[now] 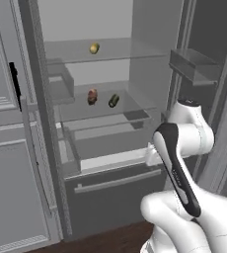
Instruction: Place one cucumber and one steak in each tupperware on the nearby counter, to pack two identical lunches.
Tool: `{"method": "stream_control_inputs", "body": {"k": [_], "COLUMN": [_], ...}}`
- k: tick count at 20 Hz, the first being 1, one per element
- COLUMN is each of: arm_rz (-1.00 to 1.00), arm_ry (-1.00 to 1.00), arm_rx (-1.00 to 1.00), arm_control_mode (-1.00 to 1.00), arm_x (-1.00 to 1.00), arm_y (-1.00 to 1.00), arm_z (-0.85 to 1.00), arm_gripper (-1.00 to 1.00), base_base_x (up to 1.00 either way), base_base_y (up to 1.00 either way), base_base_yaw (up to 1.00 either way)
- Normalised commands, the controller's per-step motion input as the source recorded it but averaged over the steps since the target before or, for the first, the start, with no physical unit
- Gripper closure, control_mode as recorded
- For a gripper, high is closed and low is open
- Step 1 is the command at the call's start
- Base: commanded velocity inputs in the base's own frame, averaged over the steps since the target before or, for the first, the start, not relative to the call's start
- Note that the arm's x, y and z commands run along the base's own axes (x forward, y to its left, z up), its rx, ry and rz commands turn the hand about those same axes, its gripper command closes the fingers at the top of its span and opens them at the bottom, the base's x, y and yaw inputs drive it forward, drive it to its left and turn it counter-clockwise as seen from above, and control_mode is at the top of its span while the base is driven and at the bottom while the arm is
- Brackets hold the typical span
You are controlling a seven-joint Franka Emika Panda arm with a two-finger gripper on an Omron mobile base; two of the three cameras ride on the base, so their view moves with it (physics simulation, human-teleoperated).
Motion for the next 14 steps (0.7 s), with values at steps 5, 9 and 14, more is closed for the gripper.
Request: {"method": "stream_control_inputs", "body": {"k": [5, 9, 14], "arm_rz": [0.0, 0.0, 0.0], "arm_ry": [0.0, 0.0, 0.0], "arm_rx": [0.0, 0.0, 0.0], "arm_control_mode": [1.0, 1.0, 1.0], "arm_x": [0.0, 0.0, 0.0], "arm_y": [0.0, 0.0, 0.0], "arm_z": [0.0, 0.0, 0.0], "arm_gripper": [-1.0, -1.0, -1.0], "base_base_x": [0.64, 0.22, 0.53], "base_base_y": [0.06, 0.0, 0.0], "base_base_yaw": [0.1, 0.05, 0.04]}}
